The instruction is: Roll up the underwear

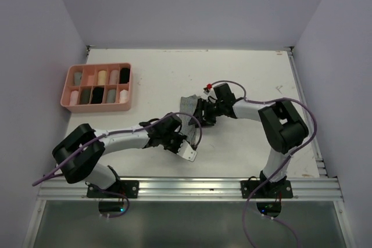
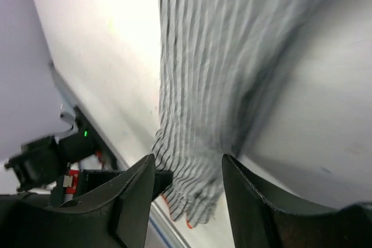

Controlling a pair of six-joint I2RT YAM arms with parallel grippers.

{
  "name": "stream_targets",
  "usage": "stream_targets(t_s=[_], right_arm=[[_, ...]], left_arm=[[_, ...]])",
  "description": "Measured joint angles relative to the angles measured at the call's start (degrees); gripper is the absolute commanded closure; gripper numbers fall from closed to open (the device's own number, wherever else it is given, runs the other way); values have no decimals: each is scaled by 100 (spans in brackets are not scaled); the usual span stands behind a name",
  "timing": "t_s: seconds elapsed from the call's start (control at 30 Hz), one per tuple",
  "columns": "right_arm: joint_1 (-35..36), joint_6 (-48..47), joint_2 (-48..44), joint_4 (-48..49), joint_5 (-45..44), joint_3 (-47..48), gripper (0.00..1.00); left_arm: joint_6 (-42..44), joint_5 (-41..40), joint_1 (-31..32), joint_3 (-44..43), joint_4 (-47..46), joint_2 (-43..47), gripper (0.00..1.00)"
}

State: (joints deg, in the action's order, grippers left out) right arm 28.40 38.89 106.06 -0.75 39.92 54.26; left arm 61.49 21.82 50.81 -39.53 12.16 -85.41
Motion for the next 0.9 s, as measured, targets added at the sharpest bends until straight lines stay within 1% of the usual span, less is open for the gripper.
stream_targets(t_s=[0.1,0.17,0.23,0.33,0.43,0.47,0.53,0.57,0.6,0.73,0.77,0.83,0.9], right_arm=[[-295,-190,-544,-273,-481,-26,45],[-459,-308,-1099,-385,-868,-131,44],[-520,-442,-1840,-472,-1237,-275,44],[-481,-686,-2841,-560,-1641,-450,42],[-455,-1036,-3786,-680,-1851,-501,39],[-444,-1163,-4048,-728,-1873,-496,31],[-439,-1390,-4472,-852,-1845,-457,18],[-437,-1486,-4627,-905,-1805,-422,13],[-433,-1547,-4741,-938,-1770,-391,2],[-428,-1558,-4903,-984,-1392,-337,2],[-428,-1513,-4874,-975,-1226,-337,3],[-391,-1434,-4708,-981,-887,-282,5],[-168,-1609,-4424,-1272,-872,-70,5]], left_arm=[[20,385,-164,-101,531,50,100],[72,688,-345,-212,955,42,100],[168,981,-573,-389,1408,-63,100],[350,1478,-946,-828,2070,-483,100],[529,1969,-1274,-1338,2699,-1029,100],[584,2120,-1375,-1510,2922,-1233,100],[702,2391,-1550,-1864,3377,-1628,100],[756,2546,-1648,-2052,3611,-1862,100],[828,2706,-1740,-2249,3871,-2096,100],[973,3230,-2052,-2953,4802,-2951,100],[977,3316,-2114,-3097,5003,-3123,100],[962,3456,-2203,-3351,5344,-3427,100],[896,3532,-2271,-3582,5646,-3687,100]])
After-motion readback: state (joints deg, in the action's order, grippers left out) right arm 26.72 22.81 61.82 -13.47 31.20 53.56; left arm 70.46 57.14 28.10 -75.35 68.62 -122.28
